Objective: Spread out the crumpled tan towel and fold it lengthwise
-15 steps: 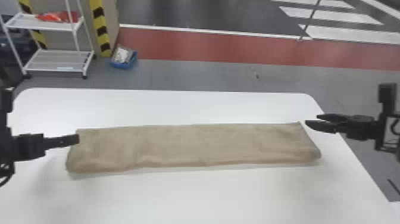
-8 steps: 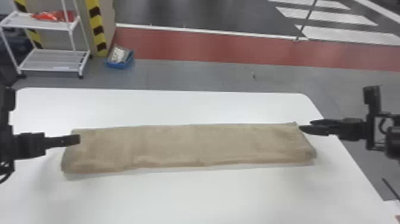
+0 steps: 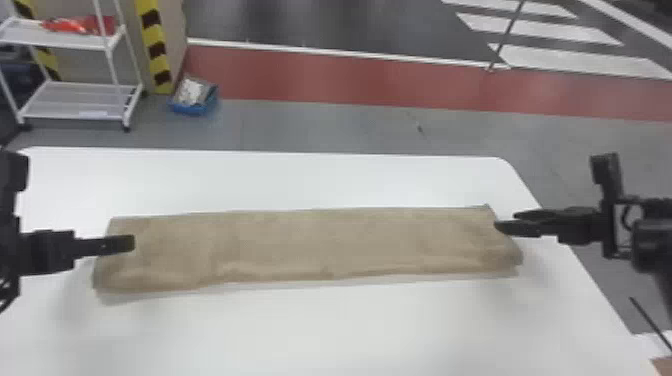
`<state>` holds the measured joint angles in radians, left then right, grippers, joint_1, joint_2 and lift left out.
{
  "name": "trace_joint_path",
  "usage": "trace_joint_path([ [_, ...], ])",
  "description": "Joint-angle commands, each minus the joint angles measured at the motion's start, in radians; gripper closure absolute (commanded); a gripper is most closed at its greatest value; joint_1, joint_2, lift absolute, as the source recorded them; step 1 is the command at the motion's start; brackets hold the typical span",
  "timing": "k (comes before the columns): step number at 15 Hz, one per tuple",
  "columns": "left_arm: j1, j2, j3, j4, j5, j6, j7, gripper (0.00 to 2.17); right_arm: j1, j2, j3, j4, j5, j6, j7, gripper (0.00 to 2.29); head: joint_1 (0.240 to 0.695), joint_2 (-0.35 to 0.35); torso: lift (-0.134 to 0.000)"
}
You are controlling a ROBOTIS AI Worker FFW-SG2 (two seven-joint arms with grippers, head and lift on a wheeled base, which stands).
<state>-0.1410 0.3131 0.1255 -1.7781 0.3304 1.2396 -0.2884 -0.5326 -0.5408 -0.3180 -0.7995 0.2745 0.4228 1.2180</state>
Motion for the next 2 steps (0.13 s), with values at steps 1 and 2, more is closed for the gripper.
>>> trace_joint_path([
  [1, 0.011, 0.006, -0.003, -0.009, -0.005, 0.008, -0.008, 0.12, 0.01, -0.001, -0.009, 0.0, -0.001, 0.0, 0.0, 0.22, 0.695, -0.204, -0.124],
  [2, 0.014, 0.006, -0.001, -0.01, -0.004, 0.008, -0.008, 0.12, 0.014, -0.001, -0.012, 0.0, -0.001, 0.0, 0.0, 0.22, 0.695, -0.206, -0.124],
])
